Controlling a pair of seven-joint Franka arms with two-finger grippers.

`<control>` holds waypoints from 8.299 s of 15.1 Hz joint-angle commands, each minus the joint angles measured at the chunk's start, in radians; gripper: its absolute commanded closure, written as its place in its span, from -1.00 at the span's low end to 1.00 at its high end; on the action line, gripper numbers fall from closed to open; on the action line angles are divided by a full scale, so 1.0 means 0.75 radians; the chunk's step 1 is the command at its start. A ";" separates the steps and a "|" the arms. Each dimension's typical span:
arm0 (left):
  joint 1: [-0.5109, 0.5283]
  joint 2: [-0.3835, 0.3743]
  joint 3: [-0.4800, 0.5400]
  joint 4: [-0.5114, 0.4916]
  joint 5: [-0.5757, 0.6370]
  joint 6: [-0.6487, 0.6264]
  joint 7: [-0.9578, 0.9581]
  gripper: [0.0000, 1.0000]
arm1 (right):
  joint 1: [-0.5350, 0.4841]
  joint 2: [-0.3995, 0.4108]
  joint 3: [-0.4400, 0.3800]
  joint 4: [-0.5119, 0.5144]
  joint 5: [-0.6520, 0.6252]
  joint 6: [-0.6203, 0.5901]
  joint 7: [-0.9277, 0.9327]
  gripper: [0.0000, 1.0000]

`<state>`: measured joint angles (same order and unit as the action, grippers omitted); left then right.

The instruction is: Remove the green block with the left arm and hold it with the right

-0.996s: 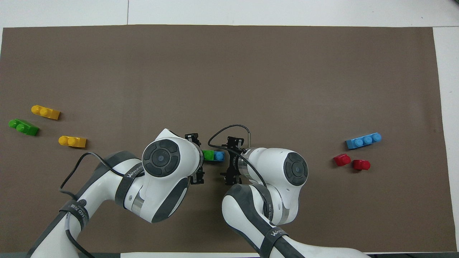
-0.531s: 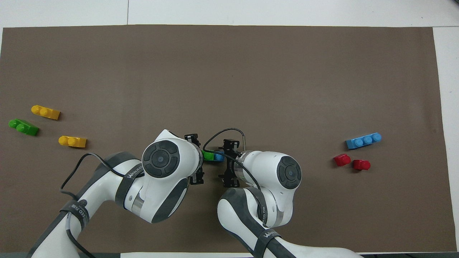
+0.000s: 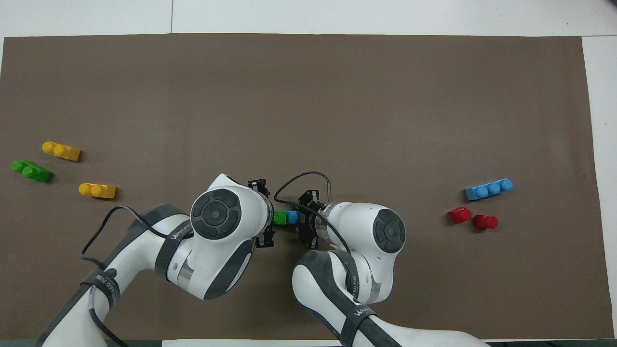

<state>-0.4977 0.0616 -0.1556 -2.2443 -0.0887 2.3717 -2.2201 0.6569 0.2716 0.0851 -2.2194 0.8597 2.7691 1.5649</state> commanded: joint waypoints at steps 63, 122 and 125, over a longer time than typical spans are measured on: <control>0.944 0.372 0.032 0.380 0.188 0.018 1.731 1.00 | -1.199 0.100 -0.017 0.364 -0.451 -0.941 -0.996 1.00; 0.518 -0.195 0.302 0.708 0.065 -1.076 2.882 -1.00 | -1.017 -0.448 0.026 0.746 -1.159 -1.712 -2.021 -1.00; 0.520 -0.201 0.302 0.700 0.065 -1.080 2.884 -1.00 | -0.995 -0.446 0.030 0.754 -1.156 -1.724 -2.021 -1.00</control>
<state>-0.0977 -0.0767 0.0599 -1.7224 -0.0311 1.5886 -0.0712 -0.0991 -0.0766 0.0999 -1.6813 0.0133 1.4997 0.0700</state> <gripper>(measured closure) 0.000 0.000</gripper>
